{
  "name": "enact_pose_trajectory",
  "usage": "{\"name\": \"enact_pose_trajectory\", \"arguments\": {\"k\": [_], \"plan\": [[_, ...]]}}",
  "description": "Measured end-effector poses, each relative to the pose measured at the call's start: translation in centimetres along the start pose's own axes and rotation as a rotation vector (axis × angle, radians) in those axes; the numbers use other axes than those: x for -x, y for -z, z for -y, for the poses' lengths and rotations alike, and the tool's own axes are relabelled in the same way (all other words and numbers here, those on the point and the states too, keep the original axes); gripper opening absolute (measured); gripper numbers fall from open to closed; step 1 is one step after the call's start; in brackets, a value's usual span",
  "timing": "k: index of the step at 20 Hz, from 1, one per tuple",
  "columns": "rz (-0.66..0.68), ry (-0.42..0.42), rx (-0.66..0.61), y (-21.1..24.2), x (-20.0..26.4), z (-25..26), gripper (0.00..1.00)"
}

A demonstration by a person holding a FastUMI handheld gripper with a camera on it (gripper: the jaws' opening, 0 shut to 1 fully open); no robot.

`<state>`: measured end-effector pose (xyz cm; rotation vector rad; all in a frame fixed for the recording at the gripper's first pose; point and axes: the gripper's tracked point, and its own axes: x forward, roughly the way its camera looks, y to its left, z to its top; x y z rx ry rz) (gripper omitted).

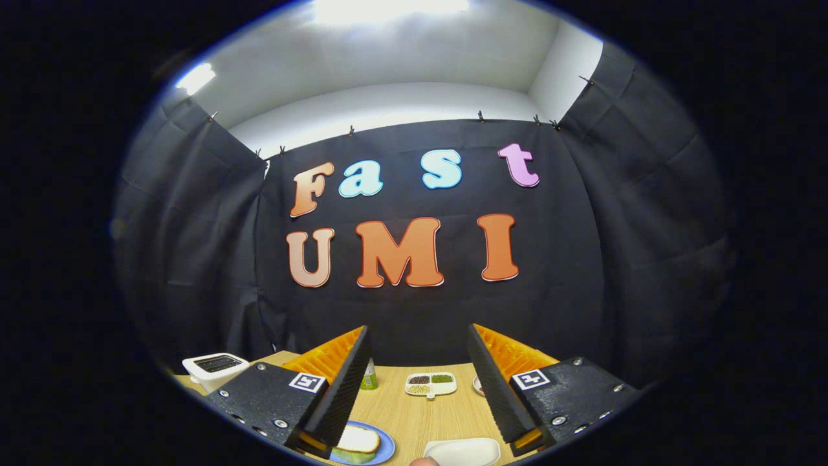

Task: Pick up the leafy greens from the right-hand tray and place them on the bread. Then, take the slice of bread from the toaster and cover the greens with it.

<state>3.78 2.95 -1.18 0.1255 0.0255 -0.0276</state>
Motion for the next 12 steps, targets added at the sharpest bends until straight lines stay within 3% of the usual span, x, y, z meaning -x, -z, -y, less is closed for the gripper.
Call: {"name": "enact_pose_trajectory", "arguments": {"k": [3, 12], "plan": [[0.021, -0.049, -0.008, -1.3, 0.7, -1.3, 0.89], [0.020, -0.065, 0.035, -2.6, 2.5, -1.8, 0.89]]}}
